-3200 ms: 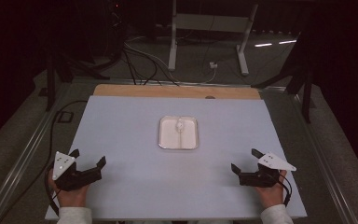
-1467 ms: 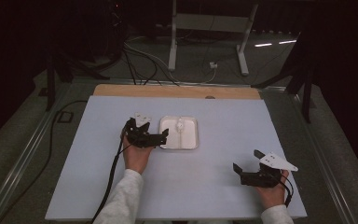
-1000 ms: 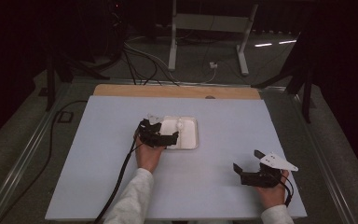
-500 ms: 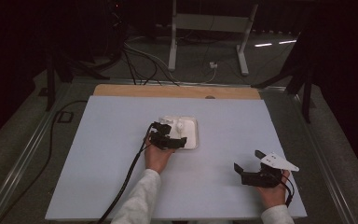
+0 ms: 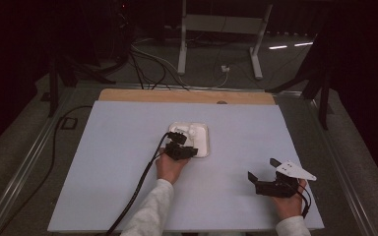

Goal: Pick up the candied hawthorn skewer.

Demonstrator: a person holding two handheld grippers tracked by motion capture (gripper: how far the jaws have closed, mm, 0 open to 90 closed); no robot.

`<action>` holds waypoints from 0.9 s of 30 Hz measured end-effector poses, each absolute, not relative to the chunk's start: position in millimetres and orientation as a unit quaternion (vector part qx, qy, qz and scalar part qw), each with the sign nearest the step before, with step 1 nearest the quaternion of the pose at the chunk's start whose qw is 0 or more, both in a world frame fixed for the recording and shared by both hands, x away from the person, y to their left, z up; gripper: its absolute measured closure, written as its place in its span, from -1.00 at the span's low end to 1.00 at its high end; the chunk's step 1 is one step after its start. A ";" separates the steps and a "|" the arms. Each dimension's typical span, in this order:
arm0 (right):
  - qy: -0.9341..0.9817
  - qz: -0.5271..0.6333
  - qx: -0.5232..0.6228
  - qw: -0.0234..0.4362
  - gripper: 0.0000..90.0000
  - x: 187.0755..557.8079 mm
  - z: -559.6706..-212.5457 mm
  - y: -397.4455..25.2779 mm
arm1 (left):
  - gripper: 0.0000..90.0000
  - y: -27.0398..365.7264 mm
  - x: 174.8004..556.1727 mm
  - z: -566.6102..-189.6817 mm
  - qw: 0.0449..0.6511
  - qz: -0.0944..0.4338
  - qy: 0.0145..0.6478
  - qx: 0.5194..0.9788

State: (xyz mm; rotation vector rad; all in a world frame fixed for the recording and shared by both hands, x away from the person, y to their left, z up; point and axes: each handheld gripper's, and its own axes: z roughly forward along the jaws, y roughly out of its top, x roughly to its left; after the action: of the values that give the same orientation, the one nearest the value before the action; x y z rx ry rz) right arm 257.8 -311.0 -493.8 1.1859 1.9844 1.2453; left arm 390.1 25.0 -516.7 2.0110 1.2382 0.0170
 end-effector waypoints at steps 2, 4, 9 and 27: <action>0.731 0.458 0.438 0.254 -0.99 258.0 -493.9 -311.0 | 0.83 24.5 390.9 -516.9 0.377 0.002 0.489 0.787; 0.732 0.457 0.437 0.255 -0.99 258.1 -494.0 -311.1 | 0.91 24.5 392.0 -517.4 0.375 -0.001 0.492 0.785; 0.732 0.456 0.438 0.255 -0.99 258.2 -494.1 -311.4 | 1.00 23.2 393.7 -518.6 0.377 -0.015 0.498 0.781; 0.734 0.451 0.439 0.255 -0.99 258.7 -494.9 -310.9 | 0.81 18.5 401.5 -517.5 0.380 -0.029 0.493 0.782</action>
State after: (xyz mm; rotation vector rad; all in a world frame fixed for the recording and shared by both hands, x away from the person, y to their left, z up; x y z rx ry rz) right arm 258.7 -310.9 -494.9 1.1930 1.9931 1.2233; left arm 401.5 18.5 -517.5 1.9978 1.2582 -0.0742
